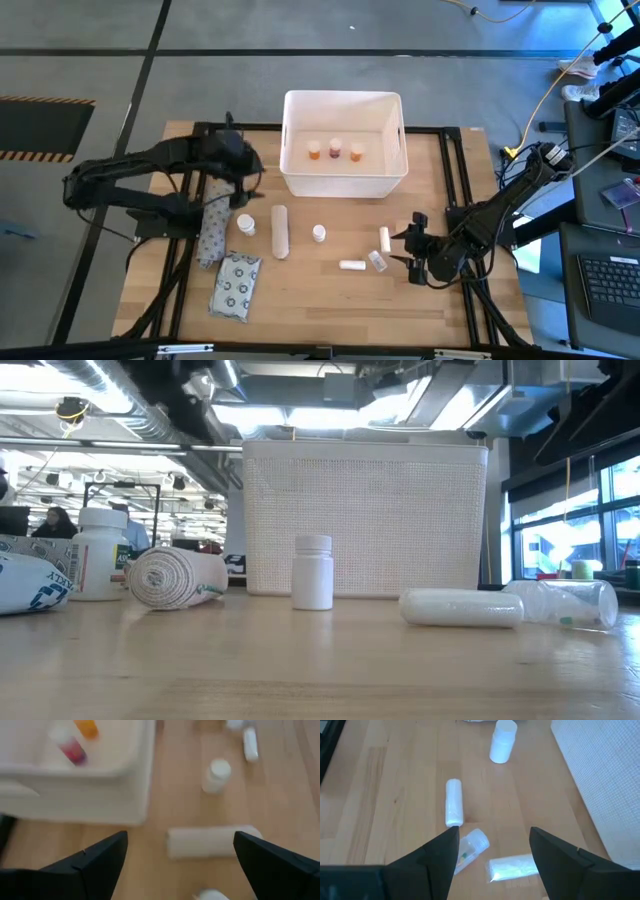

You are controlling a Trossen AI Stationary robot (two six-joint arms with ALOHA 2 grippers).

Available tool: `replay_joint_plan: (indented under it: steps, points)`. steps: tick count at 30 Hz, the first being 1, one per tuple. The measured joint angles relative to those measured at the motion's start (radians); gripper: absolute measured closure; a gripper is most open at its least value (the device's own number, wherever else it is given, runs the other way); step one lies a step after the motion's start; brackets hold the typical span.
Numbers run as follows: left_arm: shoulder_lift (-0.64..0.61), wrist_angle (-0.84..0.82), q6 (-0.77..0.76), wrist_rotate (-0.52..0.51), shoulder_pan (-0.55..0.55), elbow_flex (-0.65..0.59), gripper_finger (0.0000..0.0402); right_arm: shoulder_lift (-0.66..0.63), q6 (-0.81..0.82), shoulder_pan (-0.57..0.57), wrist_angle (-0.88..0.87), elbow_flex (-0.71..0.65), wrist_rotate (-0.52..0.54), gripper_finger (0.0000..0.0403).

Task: Pick & place medical supplies in basket/bin
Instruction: Put the white medicine bottle into the white bin

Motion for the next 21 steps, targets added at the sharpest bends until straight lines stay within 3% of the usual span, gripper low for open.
replay_joint_plan:
  steps: [8, 12, 21]
  points:
    - [0.073, -0.049, -0.222, -0.067, -0.157, 0.0, 0.0046, 0.0, -0.005, 0.0, 0.0, 0.0, 0.0, 0.016]
    - [0.138, -0.121, -0.349, -0.153, -0.186, 0.0, 0.0046, 0.0, -0.004, 0.0, -0.001, 0.0, 0.0, 0.016]
    - [0.31, -0.26, -0.575, -0.161, -0.231, -0.001, 0.0046, 0.0, -0.002, 0.0, -0.002, 0.0, 0.0, 0.016]
